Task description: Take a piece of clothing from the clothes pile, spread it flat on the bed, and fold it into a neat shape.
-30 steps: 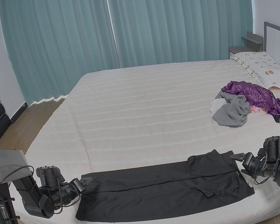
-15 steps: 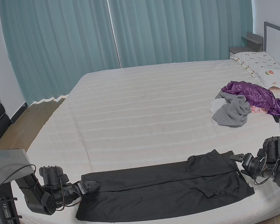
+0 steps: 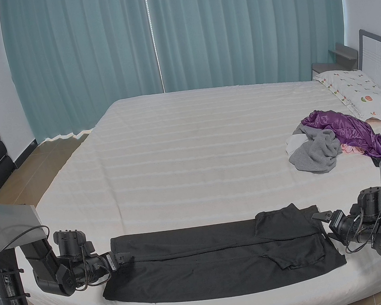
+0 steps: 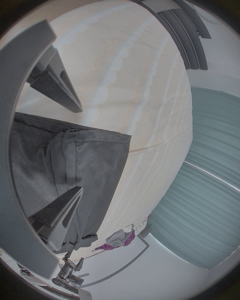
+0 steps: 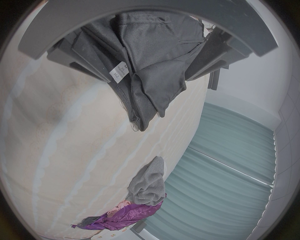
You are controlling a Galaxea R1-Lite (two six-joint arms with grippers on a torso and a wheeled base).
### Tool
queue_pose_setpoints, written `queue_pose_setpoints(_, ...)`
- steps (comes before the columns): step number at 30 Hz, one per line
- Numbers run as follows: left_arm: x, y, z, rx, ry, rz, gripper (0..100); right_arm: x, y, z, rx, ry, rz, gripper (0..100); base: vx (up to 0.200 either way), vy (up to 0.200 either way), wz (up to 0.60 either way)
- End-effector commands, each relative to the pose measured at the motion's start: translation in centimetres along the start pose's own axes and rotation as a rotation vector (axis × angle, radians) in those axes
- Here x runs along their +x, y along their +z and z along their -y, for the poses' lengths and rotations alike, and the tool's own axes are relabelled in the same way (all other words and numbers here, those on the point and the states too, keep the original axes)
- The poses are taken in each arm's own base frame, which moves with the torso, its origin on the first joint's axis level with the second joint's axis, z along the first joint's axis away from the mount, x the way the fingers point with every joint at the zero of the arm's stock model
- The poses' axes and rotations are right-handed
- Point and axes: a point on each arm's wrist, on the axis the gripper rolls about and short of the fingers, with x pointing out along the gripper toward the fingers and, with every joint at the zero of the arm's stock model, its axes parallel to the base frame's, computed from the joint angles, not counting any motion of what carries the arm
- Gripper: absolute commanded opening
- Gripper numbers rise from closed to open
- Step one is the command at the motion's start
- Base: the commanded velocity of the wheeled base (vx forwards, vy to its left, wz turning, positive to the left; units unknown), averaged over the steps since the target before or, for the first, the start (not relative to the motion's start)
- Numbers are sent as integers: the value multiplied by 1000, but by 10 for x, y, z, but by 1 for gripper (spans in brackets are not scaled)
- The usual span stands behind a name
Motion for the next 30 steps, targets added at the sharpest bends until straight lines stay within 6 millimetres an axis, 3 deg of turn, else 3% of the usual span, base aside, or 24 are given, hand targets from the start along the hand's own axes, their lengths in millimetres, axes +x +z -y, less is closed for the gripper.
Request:
queue_pose_setpoints(1, 3, -1, 0, 2, 0, -6, 100, 0, 1, -1, -4, 10, 7, 100, 0, 0, 0)
queue_pose_setpoints(14, 3, -10, 12, 29, -31, -10, 100, 0, 1, -1, -4, 10, 7, 100, 0, 0, 0)
queue_pose_setpoints(30, 9, -12, 9, 32, 2, 0, 100, 0, 0, -1, -6, 9, 5, 100, 0, 0, 0)
